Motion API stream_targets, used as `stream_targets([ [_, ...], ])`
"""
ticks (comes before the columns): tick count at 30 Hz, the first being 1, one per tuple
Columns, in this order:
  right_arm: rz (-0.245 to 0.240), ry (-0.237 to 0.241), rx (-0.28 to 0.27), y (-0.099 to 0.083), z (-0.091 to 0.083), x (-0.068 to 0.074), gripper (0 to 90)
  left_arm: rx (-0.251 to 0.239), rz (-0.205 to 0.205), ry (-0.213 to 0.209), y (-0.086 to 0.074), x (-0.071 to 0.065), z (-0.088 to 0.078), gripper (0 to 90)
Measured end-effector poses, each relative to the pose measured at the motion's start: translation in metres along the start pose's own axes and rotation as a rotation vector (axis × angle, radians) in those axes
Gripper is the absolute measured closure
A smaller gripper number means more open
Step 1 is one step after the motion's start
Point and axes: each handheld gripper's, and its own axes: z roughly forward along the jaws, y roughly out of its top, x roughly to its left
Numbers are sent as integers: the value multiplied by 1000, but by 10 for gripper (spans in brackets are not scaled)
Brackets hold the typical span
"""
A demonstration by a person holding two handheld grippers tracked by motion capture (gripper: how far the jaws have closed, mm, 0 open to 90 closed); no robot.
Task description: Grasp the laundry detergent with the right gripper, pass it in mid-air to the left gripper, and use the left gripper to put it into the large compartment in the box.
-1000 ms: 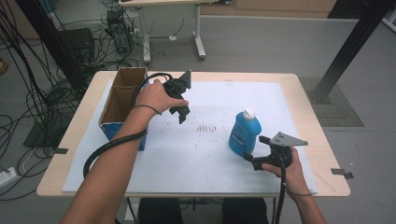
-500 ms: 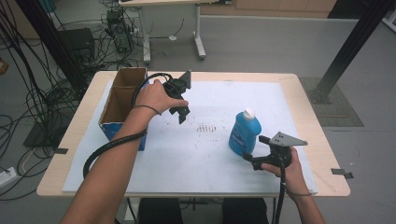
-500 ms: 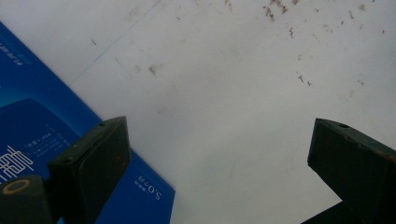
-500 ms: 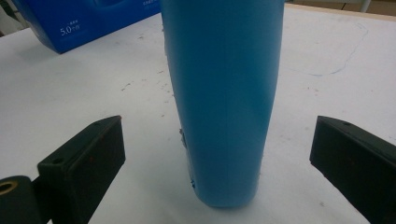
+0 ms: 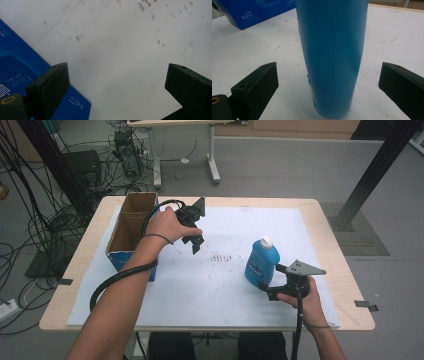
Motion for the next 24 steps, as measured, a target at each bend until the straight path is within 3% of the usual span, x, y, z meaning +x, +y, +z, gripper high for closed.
stream_targets([
  [24, 7, -3, -28, -7, 18, 0, 30, -6, 1, 1, -5, 3, -1, 65],
])
